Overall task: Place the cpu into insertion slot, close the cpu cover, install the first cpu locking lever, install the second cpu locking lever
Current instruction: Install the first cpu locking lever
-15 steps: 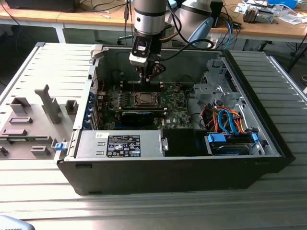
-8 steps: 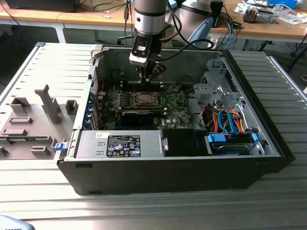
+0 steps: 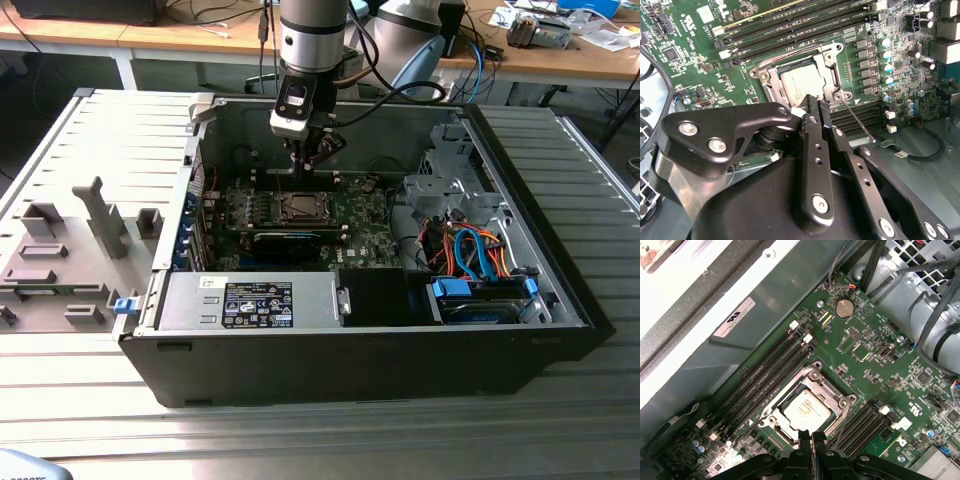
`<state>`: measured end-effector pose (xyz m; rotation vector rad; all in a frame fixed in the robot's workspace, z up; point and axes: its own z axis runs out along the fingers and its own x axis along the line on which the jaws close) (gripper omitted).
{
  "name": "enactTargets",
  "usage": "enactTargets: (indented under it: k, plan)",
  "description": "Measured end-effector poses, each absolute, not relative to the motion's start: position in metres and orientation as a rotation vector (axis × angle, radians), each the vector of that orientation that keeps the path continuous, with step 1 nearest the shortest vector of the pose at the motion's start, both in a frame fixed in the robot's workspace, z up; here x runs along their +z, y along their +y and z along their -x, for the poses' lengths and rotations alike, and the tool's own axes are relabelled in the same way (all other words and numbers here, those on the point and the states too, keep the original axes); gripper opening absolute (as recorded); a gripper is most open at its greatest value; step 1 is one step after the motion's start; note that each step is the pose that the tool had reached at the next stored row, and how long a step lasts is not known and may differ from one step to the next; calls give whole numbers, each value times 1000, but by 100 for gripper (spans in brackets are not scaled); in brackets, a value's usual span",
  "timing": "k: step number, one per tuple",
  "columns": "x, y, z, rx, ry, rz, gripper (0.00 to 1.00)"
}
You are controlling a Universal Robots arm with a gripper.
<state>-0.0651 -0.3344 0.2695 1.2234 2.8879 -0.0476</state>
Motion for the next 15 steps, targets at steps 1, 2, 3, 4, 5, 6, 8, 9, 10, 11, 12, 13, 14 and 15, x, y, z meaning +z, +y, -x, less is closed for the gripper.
enactTargets:
  k: [1,2,3,4,5,6,8,9,10,11,12,13,14,15]
  plan:
    - [270,-334,65,-47,2888,-1223,16]
    - [270,-334,65,-48,2888,-1222,16]
    - [270,-334,65,-48,2889,-1221,16]
    - [270,-334,65,-48,2889,-1221,16]
    - [270,-334,65,-48,2889,-1220,16]
    - [270,-334,65,-48,2889,-1220,16]
    - [270,-334,65,-48,2890,-1218,16]
    - [270,-334,65,-48,2890,-1217,16]
    - [270,-334,65,-48,2891,-1217,16]
    - [270,-334,65,-48,2891,-1216,16]
    - [270,-334,65,-48,2891,-1216,16]
    - [270,-334,65,-48,2891,-1215,16]
    - [270,-334,65,-48,2892,-1215,16]
    - [270,-334,65,-48,2892,-1214,16]
